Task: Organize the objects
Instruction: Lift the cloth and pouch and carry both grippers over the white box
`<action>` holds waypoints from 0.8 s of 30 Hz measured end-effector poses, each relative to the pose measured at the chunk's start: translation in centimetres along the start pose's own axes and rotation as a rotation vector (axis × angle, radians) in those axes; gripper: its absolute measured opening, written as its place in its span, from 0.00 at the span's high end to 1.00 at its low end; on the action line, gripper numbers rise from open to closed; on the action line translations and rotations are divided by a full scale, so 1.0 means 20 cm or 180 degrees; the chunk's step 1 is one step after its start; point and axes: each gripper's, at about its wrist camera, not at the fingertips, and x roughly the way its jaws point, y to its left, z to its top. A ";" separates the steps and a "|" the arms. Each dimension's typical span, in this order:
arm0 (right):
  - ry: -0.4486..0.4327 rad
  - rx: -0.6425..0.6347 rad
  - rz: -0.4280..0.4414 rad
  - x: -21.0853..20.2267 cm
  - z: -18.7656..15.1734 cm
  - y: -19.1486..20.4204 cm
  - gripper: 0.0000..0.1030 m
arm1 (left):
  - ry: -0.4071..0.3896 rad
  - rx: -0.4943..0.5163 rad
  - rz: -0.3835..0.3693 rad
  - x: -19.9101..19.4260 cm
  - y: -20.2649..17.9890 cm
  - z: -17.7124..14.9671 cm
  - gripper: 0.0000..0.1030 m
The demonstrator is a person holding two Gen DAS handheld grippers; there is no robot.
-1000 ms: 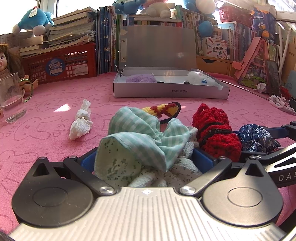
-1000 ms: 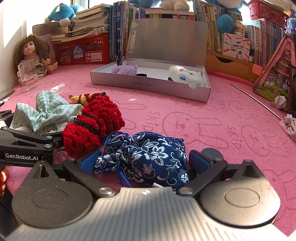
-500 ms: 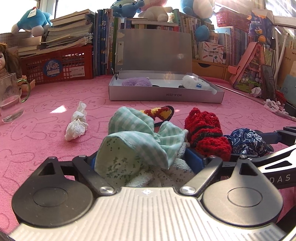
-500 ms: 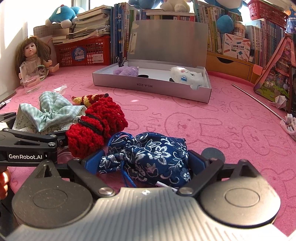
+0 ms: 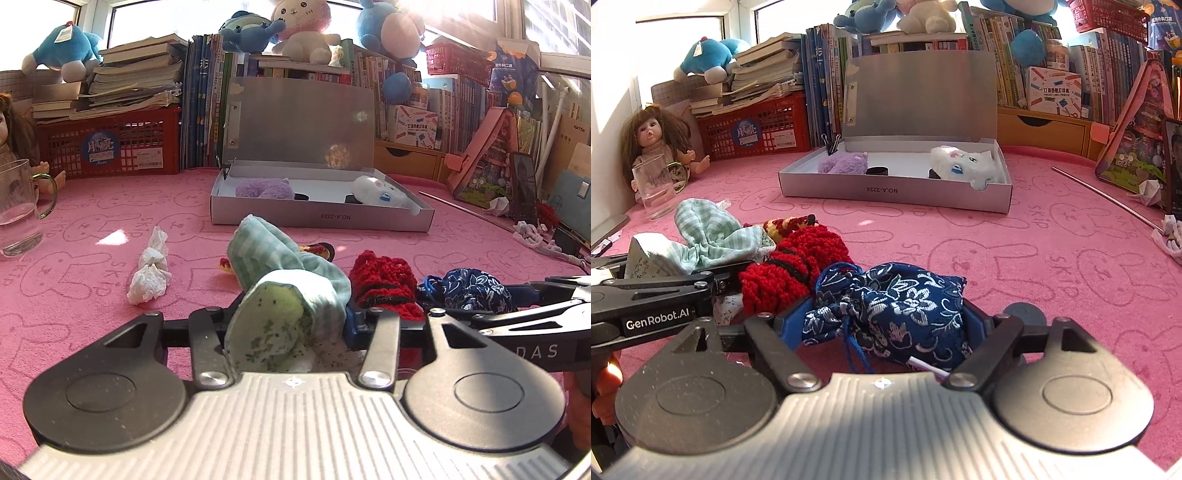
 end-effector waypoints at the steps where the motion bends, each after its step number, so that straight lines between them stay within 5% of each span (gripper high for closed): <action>1: -0.0006 0.0020 -0.0009 0.00 0.00 -0.01 0.22 | -0.0011 -0.0008 -0.0002 0.00 0.00 0.01 0.49; 24: -0.0246 0.0274 -0.0089 -0.02 0.23 -0.16 0.27 | -0.0123 -0.0160 -0.0108 0.07 0.05 0.29 0.50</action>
